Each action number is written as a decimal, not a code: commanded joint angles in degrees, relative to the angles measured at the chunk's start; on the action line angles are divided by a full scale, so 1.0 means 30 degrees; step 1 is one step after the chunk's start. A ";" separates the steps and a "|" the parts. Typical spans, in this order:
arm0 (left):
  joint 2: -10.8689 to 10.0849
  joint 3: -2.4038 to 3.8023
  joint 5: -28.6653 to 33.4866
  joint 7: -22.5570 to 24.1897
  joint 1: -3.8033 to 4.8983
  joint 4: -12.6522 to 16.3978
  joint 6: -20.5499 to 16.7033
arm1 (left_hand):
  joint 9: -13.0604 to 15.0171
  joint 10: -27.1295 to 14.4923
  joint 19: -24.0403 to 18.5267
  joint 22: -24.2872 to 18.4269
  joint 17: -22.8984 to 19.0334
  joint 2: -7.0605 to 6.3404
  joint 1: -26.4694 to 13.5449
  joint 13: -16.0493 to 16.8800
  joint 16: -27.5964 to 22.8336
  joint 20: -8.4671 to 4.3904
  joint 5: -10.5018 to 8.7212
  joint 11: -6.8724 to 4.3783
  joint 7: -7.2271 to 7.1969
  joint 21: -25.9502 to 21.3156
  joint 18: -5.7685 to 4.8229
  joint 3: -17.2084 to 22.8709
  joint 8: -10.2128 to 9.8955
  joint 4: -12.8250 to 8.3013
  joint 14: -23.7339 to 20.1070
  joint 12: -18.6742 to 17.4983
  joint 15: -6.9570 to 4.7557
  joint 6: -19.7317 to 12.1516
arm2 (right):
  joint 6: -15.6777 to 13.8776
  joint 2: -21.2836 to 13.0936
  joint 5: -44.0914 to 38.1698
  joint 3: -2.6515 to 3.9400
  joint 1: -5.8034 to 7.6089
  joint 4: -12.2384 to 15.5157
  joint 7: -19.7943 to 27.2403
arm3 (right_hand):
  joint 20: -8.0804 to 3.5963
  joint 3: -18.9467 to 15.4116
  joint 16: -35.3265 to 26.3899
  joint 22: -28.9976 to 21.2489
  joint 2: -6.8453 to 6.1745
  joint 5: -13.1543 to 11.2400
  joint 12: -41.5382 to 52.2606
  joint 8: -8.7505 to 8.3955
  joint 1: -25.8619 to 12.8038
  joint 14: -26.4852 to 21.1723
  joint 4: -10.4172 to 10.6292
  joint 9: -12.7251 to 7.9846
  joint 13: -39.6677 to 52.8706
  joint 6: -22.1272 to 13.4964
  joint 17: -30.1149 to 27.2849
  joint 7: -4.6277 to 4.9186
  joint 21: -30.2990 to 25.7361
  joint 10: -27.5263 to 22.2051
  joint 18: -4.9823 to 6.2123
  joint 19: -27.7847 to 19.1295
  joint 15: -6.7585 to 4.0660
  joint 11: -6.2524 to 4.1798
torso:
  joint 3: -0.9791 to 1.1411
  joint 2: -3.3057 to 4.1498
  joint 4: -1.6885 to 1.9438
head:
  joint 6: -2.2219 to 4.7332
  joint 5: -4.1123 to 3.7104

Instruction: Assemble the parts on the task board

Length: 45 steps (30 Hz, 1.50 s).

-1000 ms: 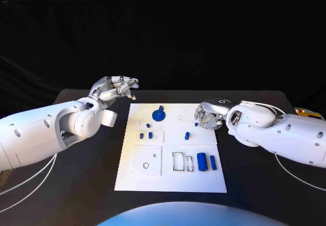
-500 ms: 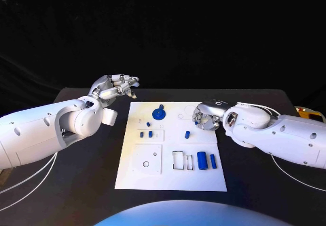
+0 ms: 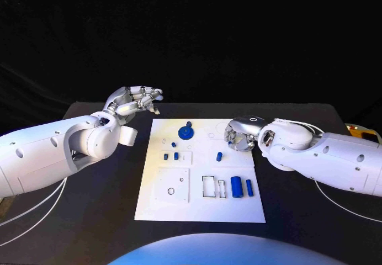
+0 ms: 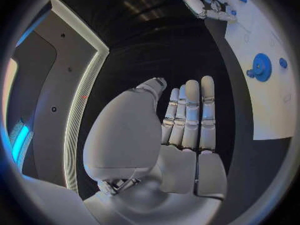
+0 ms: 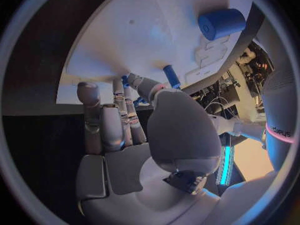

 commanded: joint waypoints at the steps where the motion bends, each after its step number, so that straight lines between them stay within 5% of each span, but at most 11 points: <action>1: -0.0008 0.0021 0.0068 0.0085 0.0026 0.0096 0.0198 | -0.0032 -0.0110 0.0170 -0.0022 -0.0025 -0.0073 0.0235 -0.0033 -0.0125 0.0012 -0.0031 0.0080 0.0153 -0.0126 0.0235 0.0137 -0.0052 -0.0029 -0.0088 -0.0088 0.0117 0.0000 | 0.1373 0.0113 -0.1384 -0.0176 -0.0312 0.0061 -0.0675 | -0.0044 0.0093 0.0107 0.0061 0.0126 -0.0113 0.0063 0.0086 0.0074 0.0498 -0.0114 0.0050 -0.0017 0.0182 -0.0091 -0.0029 0.0129 0.0139 -0.0389 0.0083 -0.0189 -0.0075 | -0.0006 -0.0006 0.0003 | -0.0036 -0.0039; 2: -0.0016 0.0021 0.0063 0.0068 0.0026 0.0102 0.0197 | -0.0032 -0.0110 0.0170 -0.0022 -0.0025 -0.0073 0.0235 -0.0033 -0.0125 0.0012 -0.0031 0.0080 0.0153 -0.0126 0.0235 0.0137 -0.0052 -0.0029 -0.0088 -0.0088 0.0117 0.0000 | 0.1518 0.0111 -0.1564 -0.0182 -0.0341 0.0101 -0.0783 | -0.0051 0.0104 0.0121 0.0117 0.0125 -0.0123 0.0091 0.0123 0.0094 0.0489 -0.0141 0.0080 0.0006 0.0237 -0.0102 -0.0053 0.0177 0.0195 -0.0395 0.0087 -0.0211 -0.0098 | -0.0009 -0.0013 0.0001 | -0.0045 -0.0026; 3: -0.0022 0.0021 0.0060 0.0056 0.0026 0.0107 0.0197 | -0.0032 -0.0110 0.0170 -0.0022 -0.0025 -0.0073 0.0235 -0.0033 -0.0125 0.0012 -0.0031 0.0080 0.0153 -0.0126 0.0235 0.0137 -0.0052 -0.0029 -0.0088 -0.0088 0.0117 0.0000 | 0.1614 0.0107 -0.1689 -0.0186 -0.0362 0.0135 -0.0866 | -0.0101 0.0133 0.0249 0.2310 0.0122 -0.0117 0.0206 0.0230 0.0190 0.0493 -0.0247 0.0163 0.0095 0.0389 0.0066 -0.0128 0.2520 0.0409 -0.0892 0.1402 -0.0276 -0.0154 | -0.0013 -0.0021 -0.0004 | -0.0062 -0.0023; 4: -0.0029 0.0021 0.0057 0.0040 0.0026 0.0112 0.0196 | -0.0035 -0.0124 0.0171 -0.0021 -0.0026 -0.0077 0.0261 -0.0039 -0.0127 0.0014 -0.0030 0.0089 0.0163 -0.0125 0.0234 0.0150 -0.0058 -0.0039 -0.0092 -0.0102 0.0123 -0.0018 | 0.1704 0.0097 -0.1848 -0.0191 -0.0386 0.0181 -0.0968 | -0.0113 0.0189 0.0407 0.2723 0.0166 -0.0046 0.0261 0.0294 0.0282 0.0517 -0.0327 0.0219 0.0153 0.0473 0.0304 -0.0169 0.2975 0.0513 -0.0977 0.1654 -0.0352 -0.0231 | -0.0012 -0.0021 -0.0004 | -0.0059 -0.0025; 10: -0.0051 0.0021 -0.0033 -0.0049 0.0026 0.0135 0.0222 | -0.0043 -0.0182 0.0171 -0.0017 -0.0030 -0.0099 0.0322 -0.0059 -0.0134 0.0021 -0.0035 0.0119 0.0194 -0.0126 0.0232 0.0180 -0.0074 -0.0060 -0.0108 -0.0149 0.0144 -0.0069 | 0.1429 0.0045 -0.2463 -0.0203 -0.0490 0.0335 -0.1472 | -0.0288 0.0603 0.0710 0.3536 0.0712 0.0007 0.0526 0.0626 0.0872 0.0532 -0.0810 0.0529 0.0473 0.0943 0.0542 -0.0334 0.3790 0.1006 -0.1075 0.1893 -0.0557 -0.0457 | -0.0013 -0.0032 -0.0002 | -0.0040 -0.0047; 20: -0.0049 0.0021 -0.0196 -0.0159 0.0025 0.0150 0.0214 | -0.0046 -0.0382 0.0168 0.0009 -0.0039 -0.0108 0.0529 -0.0114 -0.0147 0.0042 -0.0033 0.0198 0.0266 -0.0105 0.0227 0.0296 -0.0070 -0.0149 -0.0146 -0.0274 0.0194 -0.0151 | -0.0877 -0.0049 -0.2751 -0.0204 -0.0604 0.0483 -0.1798 | -0.0433 0.2260 0.1231 0.5353 0.1535 0.0148 0.0806 0.0890 0.0782 0.0607 -0.1293 0.1120 0.1159 0.1093 0.0925 -0.0430 0.5574 0.1397 -0.1375 0.2459 -0.0664 -0.0550 | -0.0011 -0.0035 0.0023 | -0.0019 -0.0093; 34: 0.0007 0.0021 -0.0197 -0.0251 0.0022 0.0115 0.0002 | -0.0152 -0.1120 0.0119 0.0089 -0.0050 -0.0199 0.0614 -0.0205 -0.0129 0.0161 -0.0026 0.0451 0.0548 -0.0037 0.0209 0.0344 -0.0272 -0.0187 -0.0197 -0.0389 0.0383 -0.0920 | -0.3233 -0.0283 -0.2493 -0.0170 -0.0612 0.0775 -0.1314 | -0.0441 0.2755 0.1316 0.5556 0.1484 -0.0041 0.0817 0.0929 0.0644 0.0602 -0.1440 0.1281 0.1324 0.1080 0.0926 -0.0441 0.5730 0.1425 -0.1383 0.2416 -0.0677 -0.0575 | -0.0015 -0.0052 0.0008 | 0.0072 -0.0072; 45: 0.0112 0.0021 -0.0145 -0.0358 0.0021 -0.0030 -0.0160 | -0.0155 -0.1440 0.0064 0.0101 -0.0057 -0.0223 0.0607 -0.0218 -0.0131 0.0218 -0.0036 0.0529 0.0624 -0.0046 0.0206 0.0313 -0.0260 -0.0196 -0.0264 -0.0365 0.0452 -0.1109 | -0.3897 -0.1151 -0.1586 -0.0005 -0.0233 0.1842 -0.1020 | -0.0442 0.2831 0.1328 0.5631 0.1407 -0.0063 0.0808 0.0934 0.0637 0.0594 -0.1520 0.1320 0.1363 0.1071 0.0913 -0.0437 0.5792 0.1407 -0.1392 0.2419 -0.0677 -0.0573 | -0.0024 -0.0054 -0.0017 | 0.0190 0.0034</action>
